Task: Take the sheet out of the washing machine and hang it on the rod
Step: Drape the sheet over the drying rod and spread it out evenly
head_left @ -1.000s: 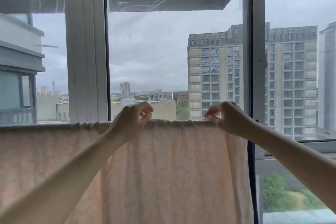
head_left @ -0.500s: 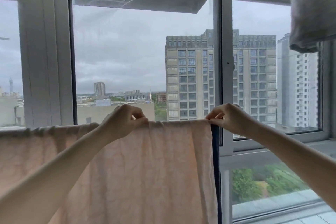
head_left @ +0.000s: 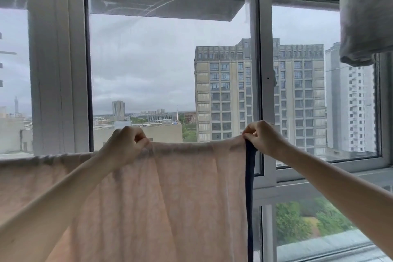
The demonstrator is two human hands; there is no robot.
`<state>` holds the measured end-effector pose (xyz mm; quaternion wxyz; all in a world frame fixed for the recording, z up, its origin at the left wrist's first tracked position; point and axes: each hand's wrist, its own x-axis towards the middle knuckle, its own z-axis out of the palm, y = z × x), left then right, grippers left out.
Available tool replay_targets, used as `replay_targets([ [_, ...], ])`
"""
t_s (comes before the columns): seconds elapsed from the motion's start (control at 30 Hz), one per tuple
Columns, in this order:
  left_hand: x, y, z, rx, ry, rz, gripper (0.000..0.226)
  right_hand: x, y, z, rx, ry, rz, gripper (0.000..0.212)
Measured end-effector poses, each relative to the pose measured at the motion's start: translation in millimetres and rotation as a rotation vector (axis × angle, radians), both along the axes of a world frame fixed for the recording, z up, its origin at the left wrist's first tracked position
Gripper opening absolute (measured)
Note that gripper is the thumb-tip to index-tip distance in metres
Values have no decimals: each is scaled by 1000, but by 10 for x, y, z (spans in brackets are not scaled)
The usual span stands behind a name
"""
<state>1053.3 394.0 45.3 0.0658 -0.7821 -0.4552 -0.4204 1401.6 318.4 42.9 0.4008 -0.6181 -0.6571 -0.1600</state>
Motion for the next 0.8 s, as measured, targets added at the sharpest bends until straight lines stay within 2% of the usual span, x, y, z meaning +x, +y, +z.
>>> replay_targets([
  [0.07,-24,12,4,-7,25,2,18,7,-4,-18,-70,-18,20,8],
  [0.17,-40,46,-5,-41,47,-19,22,15,-59,-2,-69,12,69,7],
  [0.33,-39,57,4,-94,149,-65,51,24,-166,-26,-124,17,236,11],
  [0.47,-4,-50,44,-184,109,-233,47,-60,-202,-97,-127,-17,298,15],
  [0.57,-27,-34,45,-171,54,-271,61,-100,-197,-107,-73,4,260,8],
  [0.6,-28,-31,45,-159,36,-275,59,-112,-187,-105,-54,11,241,6],
  [0.73,9,-43,46,-161,-5,-264,28,-160,-131,-109,1,11,186,7],
  [0.8,10,-15,35,-165,-8,-257,34,-159,-89,-96,42,14,154,8],
])
